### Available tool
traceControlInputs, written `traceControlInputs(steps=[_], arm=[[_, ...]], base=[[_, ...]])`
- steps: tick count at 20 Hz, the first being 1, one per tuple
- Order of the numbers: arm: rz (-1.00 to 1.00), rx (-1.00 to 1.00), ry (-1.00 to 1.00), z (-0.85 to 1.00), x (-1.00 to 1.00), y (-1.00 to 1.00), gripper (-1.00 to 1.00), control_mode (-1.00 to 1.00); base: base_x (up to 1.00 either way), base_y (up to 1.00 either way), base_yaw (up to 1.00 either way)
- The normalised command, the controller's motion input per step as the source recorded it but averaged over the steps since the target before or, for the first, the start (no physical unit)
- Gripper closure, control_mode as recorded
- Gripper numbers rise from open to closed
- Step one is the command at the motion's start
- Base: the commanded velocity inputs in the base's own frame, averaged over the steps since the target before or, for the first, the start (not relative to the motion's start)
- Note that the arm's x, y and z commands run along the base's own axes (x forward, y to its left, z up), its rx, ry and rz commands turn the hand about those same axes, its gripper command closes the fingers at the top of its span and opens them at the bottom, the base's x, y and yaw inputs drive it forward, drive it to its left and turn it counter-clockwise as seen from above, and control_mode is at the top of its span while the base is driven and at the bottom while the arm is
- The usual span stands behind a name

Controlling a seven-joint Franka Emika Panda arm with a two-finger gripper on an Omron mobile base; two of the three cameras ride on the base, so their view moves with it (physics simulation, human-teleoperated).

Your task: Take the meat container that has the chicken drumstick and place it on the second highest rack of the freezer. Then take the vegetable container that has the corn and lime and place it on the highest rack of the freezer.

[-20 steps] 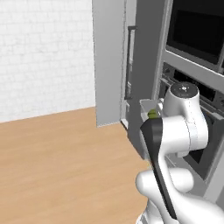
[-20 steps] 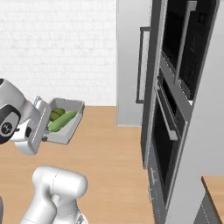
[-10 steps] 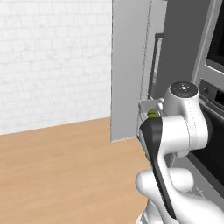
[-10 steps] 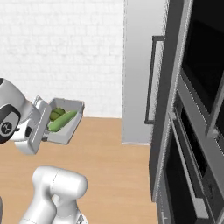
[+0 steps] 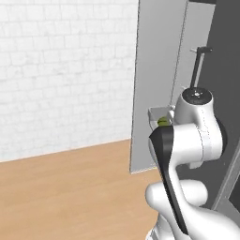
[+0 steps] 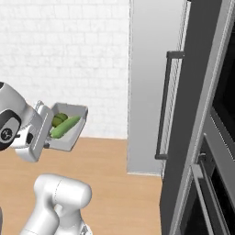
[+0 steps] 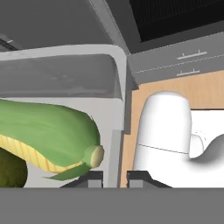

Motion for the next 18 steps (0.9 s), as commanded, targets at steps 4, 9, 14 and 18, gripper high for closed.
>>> traceControlInputs(steps=[4, 9, 14, 18], arm=[[0.00, 0.00, 0.00, 0.00, 0.00, 0.00, 1.00, 1.00], [0.00, 0.00, 0.00, 0.00, 0.00, 0.00, 1.00, 1.00], [0.00, 0.00, 0.00, 0.00, 0.00, 0.00, 1.00, 1.00], [0.00, 0.00, 0.00, 0.00, 0.00, 0.00, 1.00, 1.00]], base=[[0.76, 0.02, -0.08], [0.20, 0.01, -0.44], [0.01, 0.27, -0.72], [0.10, 0.41, -0.79]])
